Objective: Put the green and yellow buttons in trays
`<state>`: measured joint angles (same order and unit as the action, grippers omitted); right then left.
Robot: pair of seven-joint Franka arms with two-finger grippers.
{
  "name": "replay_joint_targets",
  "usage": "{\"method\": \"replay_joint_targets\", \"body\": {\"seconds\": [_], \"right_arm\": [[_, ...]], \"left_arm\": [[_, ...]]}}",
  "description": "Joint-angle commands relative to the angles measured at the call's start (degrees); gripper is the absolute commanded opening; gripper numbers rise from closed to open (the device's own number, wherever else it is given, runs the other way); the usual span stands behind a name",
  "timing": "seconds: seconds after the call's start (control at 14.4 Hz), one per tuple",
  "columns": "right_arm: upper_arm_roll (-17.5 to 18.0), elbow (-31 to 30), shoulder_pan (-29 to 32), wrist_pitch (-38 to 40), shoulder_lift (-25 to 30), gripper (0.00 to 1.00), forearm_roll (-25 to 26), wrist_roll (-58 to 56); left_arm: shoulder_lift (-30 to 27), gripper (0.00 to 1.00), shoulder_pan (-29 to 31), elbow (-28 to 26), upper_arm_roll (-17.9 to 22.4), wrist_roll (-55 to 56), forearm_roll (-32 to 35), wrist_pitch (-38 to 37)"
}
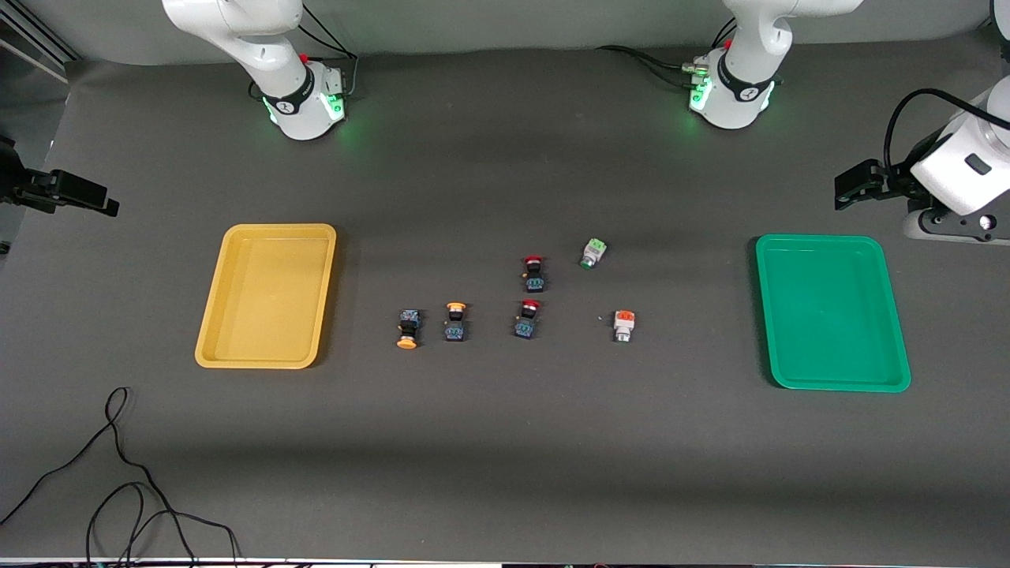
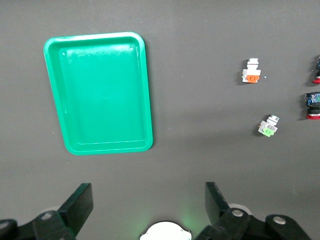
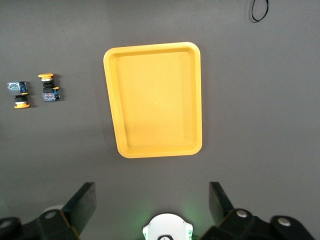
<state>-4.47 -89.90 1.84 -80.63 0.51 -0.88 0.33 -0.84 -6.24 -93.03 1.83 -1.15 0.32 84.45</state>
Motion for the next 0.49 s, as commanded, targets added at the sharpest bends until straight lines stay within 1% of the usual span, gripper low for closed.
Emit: {"method": "replay_joint_targets", "body": {"seconds": [0.0,0.14,0.42], "right_arm": [[-0.1,1.22,-0.17,0.47,-0.42,1.0,1.06,-0.51],[-0.02,2.62,-0.43,0.47,-1.3,1.0,1.06,-0.34],[0.07,2.62,-0.78,0.47,-1.39,1.0,1.06,-0.16]], "left_arm": [[0.31,1.0,-0.71,0.84,0.71,-0.7,0.38,0.1],[0.31,1.0,-0.71,0.84,0.63,-0.7,0.38,0.1],[0.31,1.0,-0.71,0.92,0.63,-0.7,0.38,0.1]]}}
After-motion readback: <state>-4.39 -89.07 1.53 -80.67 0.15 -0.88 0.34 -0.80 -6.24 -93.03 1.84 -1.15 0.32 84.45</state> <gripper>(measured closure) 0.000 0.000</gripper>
